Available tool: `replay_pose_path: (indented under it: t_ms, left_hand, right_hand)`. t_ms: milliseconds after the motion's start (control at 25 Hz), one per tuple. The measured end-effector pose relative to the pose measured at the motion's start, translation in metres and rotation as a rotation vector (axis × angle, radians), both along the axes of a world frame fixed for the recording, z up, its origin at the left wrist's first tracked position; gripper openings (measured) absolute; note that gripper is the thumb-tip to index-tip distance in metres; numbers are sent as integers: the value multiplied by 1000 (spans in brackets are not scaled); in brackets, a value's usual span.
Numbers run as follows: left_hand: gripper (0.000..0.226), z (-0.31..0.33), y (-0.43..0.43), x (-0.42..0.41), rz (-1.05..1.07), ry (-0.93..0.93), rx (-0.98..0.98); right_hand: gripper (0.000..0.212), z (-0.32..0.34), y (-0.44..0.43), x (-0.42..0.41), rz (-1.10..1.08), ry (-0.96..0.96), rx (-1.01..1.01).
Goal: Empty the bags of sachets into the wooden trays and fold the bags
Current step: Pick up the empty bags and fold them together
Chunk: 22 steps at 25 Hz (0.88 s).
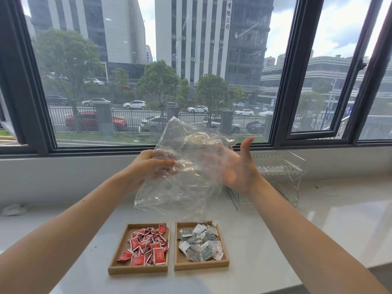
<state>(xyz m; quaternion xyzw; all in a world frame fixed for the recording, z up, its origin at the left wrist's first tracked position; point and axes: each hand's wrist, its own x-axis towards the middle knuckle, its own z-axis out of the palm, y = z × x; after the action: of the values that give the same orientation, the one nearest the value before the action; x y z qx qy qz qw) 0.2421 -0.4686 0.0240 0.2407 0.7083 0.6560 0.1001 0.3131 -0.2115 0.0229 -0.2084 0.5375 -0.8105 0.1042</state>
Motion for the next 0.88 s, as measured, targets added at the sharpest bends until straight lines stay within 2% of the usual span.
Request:
replay_pose_path:
  t_ms: [160,280,360,440,520,600,720,800,880]
  left_hand:
    - [23,2,4,2,17,-24,119]
    - [24,1,8,7,37,-20,125]
    - [35,-1,9,8,20,-51,168]
    - [41,0,9,10,-27,-100,239]
    - [33,1,7,11,-85,-124,297]
    - [25,3,7,13,-134,-136,324]
    - [25,1,3,11,-129,-128,283]
    - [31,-1,0,11,-115,-121,226]
    - [44,-1,-6,12,-159,-119,177]
  right_hand:
    - [99,-7,-2,-2,-43,87,180]
    - [101,-7,-10,-7,-319,67,398]
    - [77,-9,-9,-10,-395,95,399]
    - [40,-8,-7,-7,-344,93,287]
    - [21,-4,-5,-4,-311,71,234]
    - [20,-1,-4,-1,-259,46,247]
    - [28,4,-8,6,-243,-16,194]
    - [43,7,-10,9,-317,-16,227]
    - [43,8,-7,9,-299,19,224]
